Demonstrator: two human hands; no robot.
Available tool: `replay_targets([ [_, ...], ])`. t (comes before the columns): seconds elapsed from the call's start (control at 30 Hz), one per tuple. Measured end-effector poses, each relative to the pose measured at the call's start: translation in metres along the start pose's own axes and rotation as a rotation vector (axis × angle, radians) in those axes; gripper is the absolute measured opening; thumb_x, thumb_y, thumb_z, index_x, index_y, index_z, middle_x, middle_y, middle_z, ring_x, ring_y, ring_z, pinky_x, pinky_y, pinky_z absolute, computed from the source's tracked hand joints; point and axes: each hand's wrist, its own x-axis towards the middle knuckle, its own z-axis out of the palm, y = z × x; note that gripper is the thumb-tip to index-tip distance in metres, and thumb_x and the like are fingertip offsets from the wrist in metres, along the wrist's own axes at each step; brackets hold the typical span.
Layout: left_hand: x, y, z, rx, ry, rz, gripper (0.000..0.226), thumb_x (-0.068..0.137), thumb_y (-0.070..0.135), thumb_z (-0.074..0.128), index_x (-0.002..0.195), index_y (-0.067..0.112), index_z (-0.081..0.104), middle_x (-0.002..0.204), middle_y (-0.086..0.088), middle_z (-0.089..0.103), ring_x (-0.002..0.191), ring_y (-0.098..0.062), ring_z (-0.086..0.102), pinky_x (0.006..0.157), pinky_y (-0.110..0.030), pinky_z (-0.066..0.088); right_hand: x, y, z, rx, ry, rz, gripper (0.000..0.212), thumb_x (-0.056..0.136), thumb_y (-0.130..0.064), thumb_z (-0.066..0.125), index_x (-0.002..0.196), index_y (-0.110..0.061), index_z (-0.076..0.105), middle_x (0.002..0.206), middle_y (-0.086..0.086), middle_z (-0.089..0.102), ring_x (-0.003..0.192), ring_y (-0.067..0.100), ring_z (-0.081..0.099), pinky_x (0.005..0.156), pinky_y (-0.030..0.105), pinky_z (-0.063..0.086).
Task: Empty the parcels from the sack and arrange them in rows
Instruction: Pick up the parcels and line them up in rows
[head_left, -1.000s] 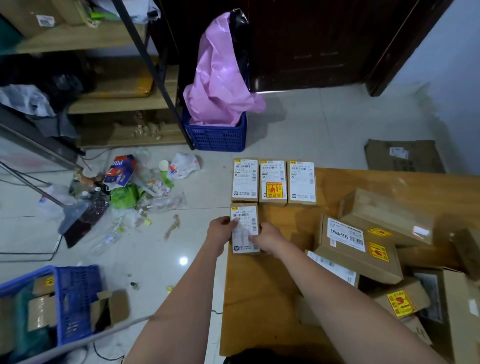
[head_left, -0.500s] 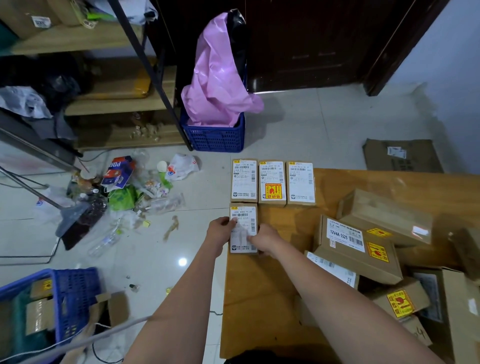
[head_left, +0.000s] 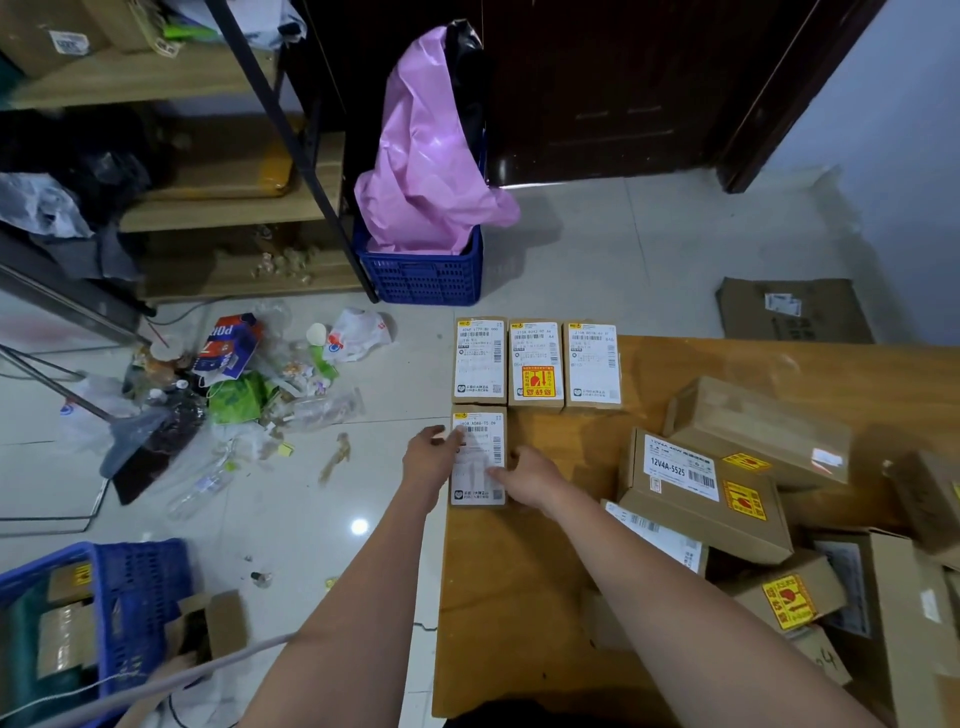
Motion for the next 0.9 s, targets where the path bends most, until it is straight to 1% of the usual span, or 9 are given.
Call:
replay_targets([
  [0.1, -0.013, 0.014, 0.005, 0.077, 0.302, 0.116, 0.031, 0.098, 0.031, 0.052, 0.112, 0.006, 0.062, 0.103, -0.012, 0.069, 0.086, -0.025, 0.062, 0.071, -0.030, 0.044, -0.009, 0.007, -0.016, -0.140, 0.093, -0.026, 0.055, 0.099, -0.033, 0.057, 0.147, -0.012, 0.040, 0.147, 0.008, 0.049, 0.132, 0.027, 0.049, 0.100, 0.035, 0.045],
  [0.2, -0.034, 0.034, 0.018, 0.067, 0.384, 0.237, 0.023, 0.098, 0.024, 0.048, 0.098, 0.006, 0.062, 0.090, -0.009, 0.068, 0.078, -0.023, 0.060, 0.062, -0.026, 0.038, -0.019, 0.016, -0.038, -0.172, 0.151, -0.045, 0.035, 0.097, -0.022, 0.057, 0.131, -0.012, 0.057, 0.131, 0.010, 0.059, 0.117, 0.029, 0.060, 0.096, 0.037, 0.052],
  [0.33, -0.059, 0.054, 0.055, 0.082, 0.124, 0.344, 0.023, 0.099, 0.022, 0.047, 0.100, 0.008, 0.066, 0.090, -0.006, 0.067, 0.077, -0.020, 0.059, 0.057, -0.023, 0.043, -0.039, 0.030, -0.068, -0.292, 0.140, -0.002, 0.013, 0.091, -0.004, 0.048, 0.090, -0.004, 0.062, 0.089, 0.015, 0.065, 0.081, 0.033, 0.071, 0.072, 0.039, 0.060],
  [0.43, -0.071, 0.050, 0.087, 0.167, -0.180, 0.247, 0.023, 0.098, 0.022, 0.050, 0.108, 0.011, 0.067, 0.087, -0.008, 0.065, 0.075, -0.023, 0.057, 0.064, -0.028, 0.046, -0.057, 0.043, -0.081, -0.407, 0.026, 0.084, 0.013, 0.092, -0.001, 0.049, 0.083, -0.003, 0.058, 0.084, 0.017, 0.063, 0.078, 0.033, 0.074, 0.069, 0.042, 0.063],
  [0.57, -0.099, 0.024, 0.117, 0.233, -0.479, -0.027, 0.032, 0.098, 0.015, 0.050, 0.130, 0.014, 0.052, 0.122, -0.012, 0.058, 0.106, -0.031, 0.060, 0.075, -0.036, 0.054, -0.079, 0.068, -0.095, -0.519, 0.026, 0.161, 0.026, 0.093, -0.009, 0.052, 0.118, -0.005, 0.056, 0.109, 0.017, 0.063, 0.088, 0.028, 0.070, 0.077, 0.035, 0.060],
  [0.63, -0.115, 0.013, 0.124, 0.283, -0.501, -0.081, 0.032, 0.100, 0.025, 0.048, 0.130, 0.015, 0.048, 0.131, -0.010, 0.054, 0.115, -0.030, 0.054, 0.092, -0.041, 0.051, -0.085, 0.082, -0.102, -0.617, 0.067, 0.163, 0.039, 0.093, -0.008, 0.051, 0.133, -0.008, 0.050, 0.117, 0.011, 0.060, 0.095, 0.024, 0.062, 0.076, 0.030, 0.052],
  [0.7, -0.123, 0.002, 0.130, 0.349, -0.514, -0.103, 0.040, 0.100, 0.036, 0.048, 0.135, 0.016, 0.045, 0.138, -0.009, 0.052, 0.120, -0.031, 0.050, 0.102, -0.045, 0.043, -0.089, 0.092, -0.106, -0.685, 0.095, 0.183, 0.040, 0.094, -0.008, 0.050, 0.134, -0.007, 0.052, 0.105, 0.008, 0.056, 0.104, 0.022, 0.061, 0.079, 0.028, 0.048],
  [0.8, -0.128, -0.005, 0.137, 0.373, -0.506, -0.129, 0.060, 0.100, 0.040, 0.047, 0.153, 0.022, 0.026, 0.151, -0.008, 0.042, 0.136, -0.033, 0.042, 0.109, -0.051, 0.038, -0.092, 0.102, -0.108, -0.671, 0.087, 0.202, 0.045, 0.093, -0.010, 0.051, 0.138, -0.011, 0.051, 0.117, 0.008, 0.059, 0.112, 0.024, 0.060, 0.087, 0.030, 0.050],
  [0.9, -0.133, -0.002, 0.141, 0.375, -0.504, -0.142, 0.056, 0.102, 0.034, 0.044, 0.153, 0.027, 0.023, 0.152, -0.010, 0.041, 0.138, -0.037, 0.039, 0.109, -0.055, 0.039, -0.094, 0.110, -0.108, -0.660, 0.078, 0.181, 0.051, 0.089, -0.012, 0.055, 0.140, -0.016, 0.049, 0.125, 0.008, 0.060, 0.107, 0.025, 0.060, 0.090, 0.036, 0.053],
])
